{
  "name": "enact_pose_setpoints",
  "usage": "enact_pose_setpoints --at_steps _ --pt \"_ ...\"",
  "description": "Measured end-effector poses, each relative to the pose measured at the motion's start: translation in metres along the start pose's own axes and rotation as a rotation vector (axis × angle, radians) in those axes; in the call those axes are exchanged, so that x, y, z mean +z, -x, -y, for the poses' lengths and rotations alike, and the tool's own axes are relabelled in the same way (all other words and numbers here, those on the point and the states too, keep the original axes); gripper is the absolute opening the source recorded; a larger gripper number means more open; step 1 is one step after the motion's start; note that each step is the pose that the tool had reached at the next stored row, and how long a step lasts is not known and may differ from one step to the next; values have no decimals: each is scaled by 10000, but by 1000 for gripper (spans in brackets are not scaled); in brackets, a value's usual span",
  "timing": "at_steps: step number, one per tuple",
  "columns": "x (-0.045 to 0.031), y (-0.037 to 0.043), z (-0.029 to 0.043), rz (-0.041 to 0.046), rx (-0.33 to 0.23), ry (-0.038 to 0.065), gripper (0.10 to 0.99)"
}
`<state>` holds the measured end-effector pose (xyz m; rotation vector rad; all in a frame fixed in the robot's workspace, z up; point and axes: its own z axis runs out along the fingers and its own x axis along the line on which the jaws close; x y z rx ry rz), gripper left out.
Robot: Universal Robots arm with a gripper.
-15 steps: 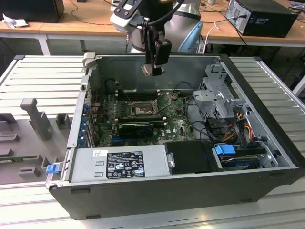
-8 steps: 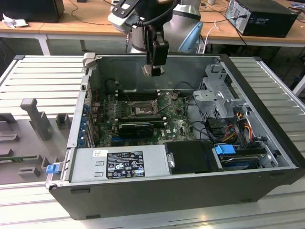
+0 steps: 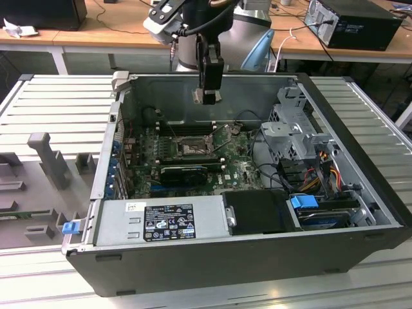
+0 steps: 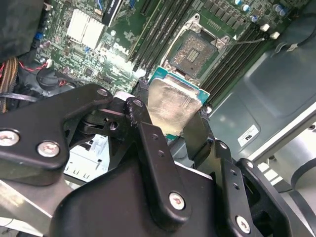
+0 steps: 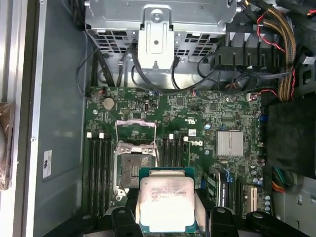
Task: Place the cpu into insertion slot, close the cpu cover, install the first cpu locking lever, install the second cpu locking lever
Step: 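Place the cpu into insertion slot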
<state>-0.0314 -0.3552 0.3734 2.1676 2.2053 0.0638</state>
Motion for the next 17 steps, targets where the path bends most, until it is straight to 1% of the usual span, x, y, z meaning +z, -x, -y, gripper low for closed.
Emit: enact_pose_setpoints --at_steps 2,4,9,17 --pt "30 0 2 -1 7 1 529" --pt "78 0 4 0 14 0 529" --pt "128 -1 6 27 36 -1 529" --pt "274 -1 16 41 80 -1 529"
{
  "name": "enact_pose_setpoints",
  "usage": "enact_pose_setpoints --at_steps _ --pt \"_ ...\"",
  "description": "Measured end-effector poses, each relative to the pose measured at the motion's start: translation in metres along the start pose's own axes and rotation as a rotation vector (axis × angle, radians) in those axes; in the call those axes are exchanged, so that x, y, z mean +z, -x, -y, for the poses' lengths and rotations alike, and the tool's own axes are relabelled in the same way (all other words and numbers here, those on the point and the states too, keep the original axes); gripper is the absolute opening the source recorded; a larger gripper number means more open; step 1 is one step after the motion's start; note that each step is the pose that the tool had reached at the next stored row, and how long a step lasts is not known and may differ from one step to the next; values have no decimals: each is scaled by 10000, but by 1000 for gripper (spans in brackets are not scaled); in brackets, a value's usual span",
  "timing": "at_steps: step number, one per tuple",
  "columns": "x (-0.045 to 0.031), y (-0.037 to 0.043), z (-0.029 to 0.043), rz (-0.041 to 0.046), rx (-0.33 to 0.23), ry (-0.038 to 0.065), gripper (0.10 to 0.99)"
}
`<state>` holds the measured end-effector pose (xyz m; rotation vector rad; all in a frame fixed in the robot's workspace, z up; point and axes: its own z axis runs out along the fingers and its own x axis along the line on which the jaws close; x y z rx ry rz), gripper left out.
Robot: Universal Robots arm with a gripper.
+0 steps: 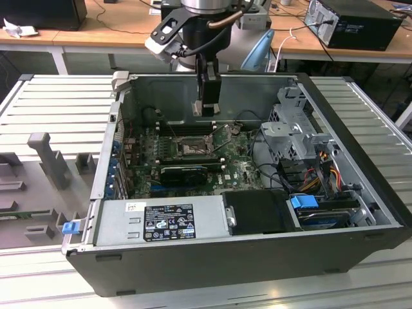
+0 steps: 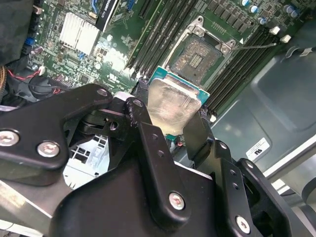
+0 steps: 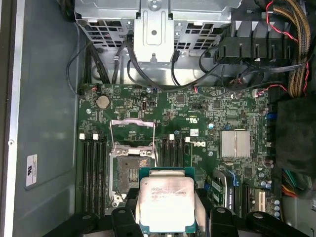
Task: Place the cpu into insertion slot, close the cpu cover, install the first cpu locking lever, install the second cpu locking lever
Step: 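Place the cpu into insertion slot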
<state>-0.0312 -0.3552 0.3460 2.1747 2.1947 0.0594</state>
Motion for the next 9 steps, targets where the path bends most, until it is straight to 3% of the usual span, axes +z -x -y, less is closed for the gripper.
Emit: enact_pose_setpoints --at_steps 9 --pt "107 -1 7 0 7 0 529"
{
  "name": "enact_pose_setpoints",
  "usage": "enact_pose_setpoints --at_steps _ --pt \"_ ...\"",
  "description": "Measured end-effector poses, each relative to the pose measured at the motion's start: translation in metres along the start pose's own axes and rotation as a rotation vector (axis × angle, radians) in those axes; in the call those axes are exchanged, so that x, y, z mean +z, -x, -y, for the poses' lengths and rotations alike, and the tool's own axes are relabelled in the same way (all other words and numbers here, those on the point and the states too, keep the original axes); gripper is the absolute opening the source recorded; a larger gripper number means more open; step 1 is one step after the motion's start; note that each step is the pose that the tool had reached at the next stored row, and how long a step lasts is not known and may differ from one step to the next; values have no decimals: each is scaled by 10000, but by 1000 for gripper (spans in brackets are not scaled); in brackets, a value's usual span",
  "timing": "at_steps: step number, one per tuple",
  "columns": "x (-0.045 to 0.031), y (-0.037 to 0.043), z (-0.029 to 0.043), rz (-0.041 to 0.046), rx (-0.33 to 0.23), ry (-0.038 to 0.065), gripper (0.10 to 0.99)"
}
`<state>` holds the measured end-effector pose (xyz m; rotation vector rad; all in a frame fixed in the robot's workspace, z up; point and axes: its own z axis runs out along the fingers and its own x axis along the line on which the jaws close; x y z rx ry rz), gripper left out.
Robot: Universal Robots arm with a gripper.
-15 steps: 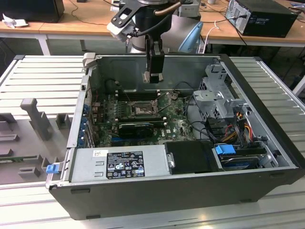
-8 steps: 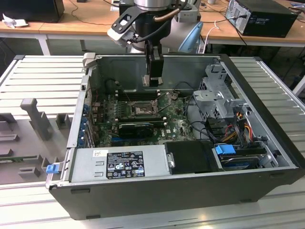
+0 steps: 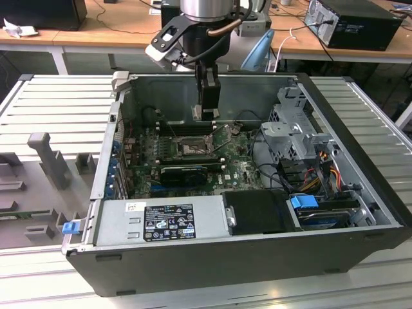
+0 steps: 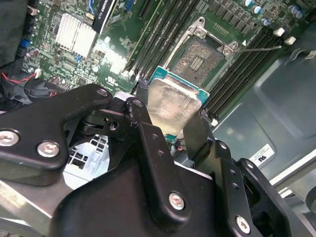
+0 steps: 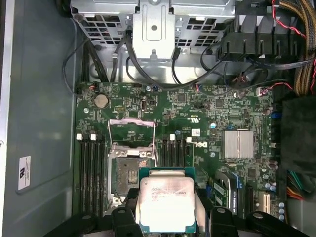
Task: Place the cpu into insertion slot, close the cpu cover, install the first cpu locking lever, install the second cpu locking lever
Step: 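Place the cpu into insertion slot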
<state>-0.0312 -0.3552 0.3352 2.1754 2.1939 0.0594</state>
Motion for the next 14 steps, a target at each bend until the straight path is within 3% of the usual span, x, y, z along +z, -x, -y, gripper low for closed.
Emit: enact_pose_setpoints --at_steps 14 --pt "219 -7 14 0 7 -4 529"
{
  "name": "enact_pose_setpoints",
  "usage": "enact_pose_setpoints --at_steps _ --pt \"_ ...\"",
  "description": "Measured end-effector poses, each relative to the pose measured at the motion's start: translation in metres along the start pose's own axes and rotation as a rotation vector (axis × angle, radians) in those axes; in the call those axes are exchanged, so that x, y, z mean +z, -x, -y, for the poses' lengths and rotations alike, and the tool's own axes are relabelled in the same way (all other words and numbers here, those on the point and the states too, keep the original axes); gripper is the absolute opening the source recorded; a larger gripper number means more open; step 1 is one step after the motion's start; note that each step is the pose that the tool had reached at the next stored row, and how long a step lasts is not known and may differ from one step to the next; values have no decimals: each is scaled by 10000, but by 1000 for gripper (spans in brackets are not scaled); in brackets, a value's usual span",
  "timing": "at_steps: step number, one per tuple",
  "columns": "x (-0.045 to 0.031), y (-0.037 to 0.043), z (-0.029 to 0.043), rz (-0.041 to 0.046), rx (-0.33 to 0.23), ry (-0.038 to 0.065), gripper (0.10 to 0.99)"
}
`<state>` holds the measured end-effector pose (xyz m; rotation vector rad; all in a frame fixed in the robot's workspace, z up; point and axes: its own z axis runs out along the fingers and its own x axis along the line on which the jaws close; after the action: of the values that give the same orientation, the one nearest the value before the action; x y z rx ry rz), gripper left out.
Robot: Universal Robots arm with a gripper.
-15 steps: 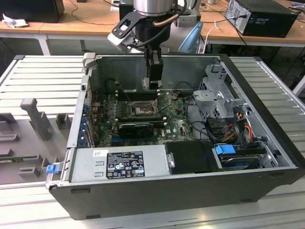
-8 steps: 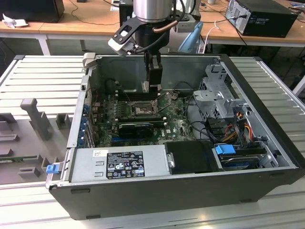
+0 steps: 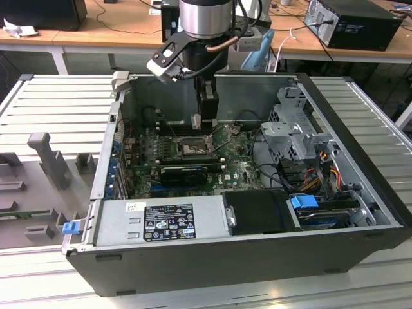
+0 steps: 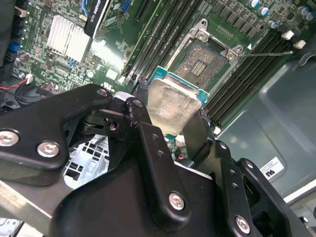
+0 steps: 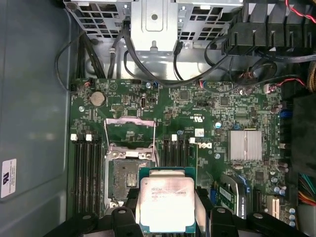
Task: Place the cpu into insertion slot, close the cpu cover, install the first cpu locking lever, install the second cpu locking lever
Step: 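Place the cpu into insertion slot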
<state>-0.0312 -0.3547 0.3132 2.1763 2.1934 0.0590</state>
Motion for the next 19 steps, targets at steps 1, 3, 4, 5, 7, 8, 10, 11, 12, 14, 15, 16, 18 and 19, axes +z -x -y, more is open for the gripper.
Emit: enact_pose_setpoints --at_steps 1,3,4,5,7,8,10,11,12,14,15,16,18,19 --pt "20 -1 1 0 0 0 529" --pt "41 -1 3 0 1 0 529" --pt "51 -2 3 0 2 0 529" --pt "61 -2 4 1 2 -1 529" --pt "81 -3 5 1 3 -1 529" --pt "93 -4 6 0 4 0 529" --pt "114 -10 8 2 6 -2 529" --pt "122 -14 8 2 7 -3 529" --pt "130 -20 9 1 6 -3 529" --pt "149 -38 9 1 4 -5 529" --pt "166 -52 10 1 4 -8 529" --pt "177 -60 11 1 4 -9 529" --pt "205 -78 13 1 4 -10 529" --pt "225 -88 14 1 4 -9 529"
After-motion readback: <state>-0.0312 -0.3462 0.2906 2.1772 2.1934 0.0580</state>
